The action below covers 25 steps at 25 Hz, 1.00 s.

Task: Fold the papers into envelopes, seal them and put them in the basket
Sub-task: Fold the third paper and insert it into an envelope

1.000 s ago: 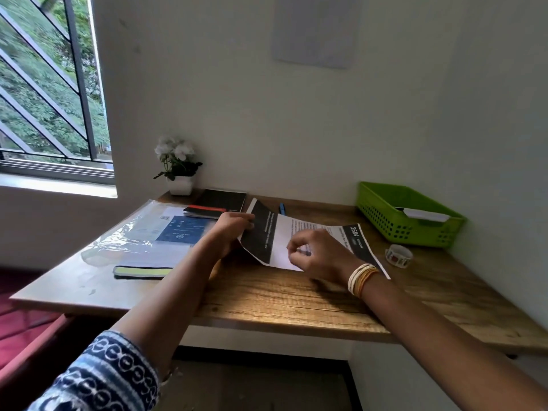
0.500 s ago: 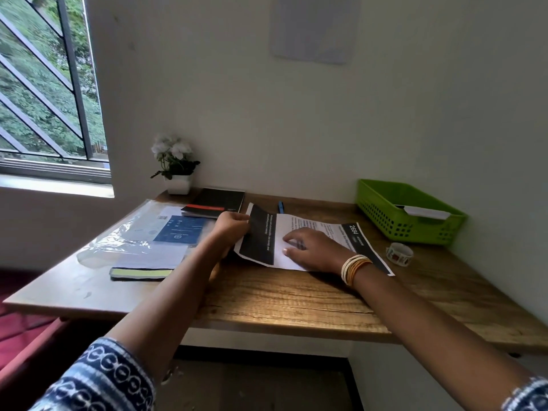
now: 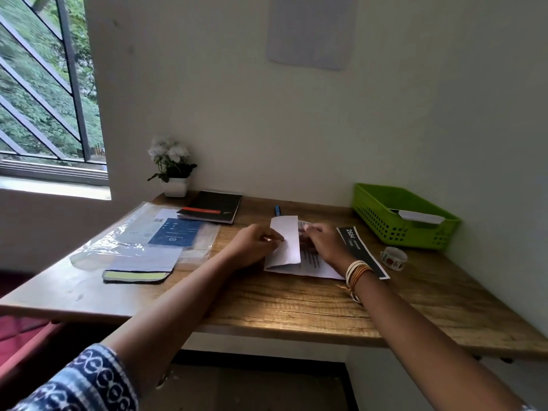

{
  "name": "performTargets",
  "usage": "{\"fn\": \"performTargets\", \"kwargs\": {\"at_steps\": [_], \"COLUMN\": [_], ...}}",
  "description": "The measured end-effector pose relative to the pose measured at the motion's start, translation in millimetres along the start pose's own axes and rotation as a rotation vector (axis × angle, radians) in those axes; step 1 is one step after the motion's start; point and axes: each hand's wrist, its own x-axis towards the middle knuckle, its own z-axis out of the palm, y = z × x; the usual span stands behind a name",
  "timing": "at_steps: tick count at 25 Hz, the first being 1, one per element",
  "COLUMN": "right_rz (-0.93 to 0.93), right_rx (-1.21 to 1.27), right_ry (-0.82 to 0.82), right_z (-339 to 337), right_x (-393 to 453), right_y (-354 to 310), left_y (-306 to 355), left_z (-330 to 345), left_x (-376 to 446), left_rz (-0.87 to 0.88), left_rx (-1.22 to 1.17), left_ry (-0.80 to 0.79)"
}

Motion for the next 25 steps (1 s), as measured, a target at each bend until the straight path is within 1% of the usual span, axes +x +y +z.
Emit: {"fn": "performTargets", "kwargs": {"at_steps": [2,4,5,7,9,11,12,13,14,17,19,21,23,25], "right_rz": [0.042,0.019,0.0,-0.014,0.018,0.075,0.084,0.073,0.042,-0.072,-0.097,-0.113,-0.106,-0.056], "right_rx": [0.056,-0.022,-0.057,-0.039,0.09,0.252,0.283,0.259,0.178,-0.154,-0.238,-0.253,-0.211,-0.079], "right_ry": [0.001,-0.032,-0.039,-0.037,-0.044,-0.08,-0.096,-0.103,-0.098,-0.06,-0.109,-0.173,-0.179,-0.138], "right_z": [2,4,5,5,1,-2,-3,-2,-1,3,3,5,6,8], "right_x": [1,-1,-1,-4,-3,0,0,-1,-2,-9,-12,-13,-11,-5], "right_y": [2,3,5,3,2,1,1,0,0,-4,-7,-8,-9,-8], "left_y": [2,3,2,4,5,4,4,3,2,0,2,6,8,8], "left_z": [3,6,7,8,8,6,5,5,5,4,3,2,2,4], "left_x": [1,3,4,5,6,7,7,7,7,7,5,2,-1,-3], "left_rz": [0.004,-0.027,-0.053,-0.124,-0.211,-0.238,-0.221,-0.197,-0.181,-0.182,-0.182,-0.162,-0.112,-0.036], "left_rx": [0.112,0.197,0.193,0.077,-0.1,-0.207,-0.225,-0.228,-0.227,-0.239,-0.278,-0.415,-0.55,-0.538], "left_ry": [-0.014,-0.007,0.012,0.083,0.165,0.191,0.191,0.193,0.2,0.254,0.287,0.288,0.25,0.179]}}
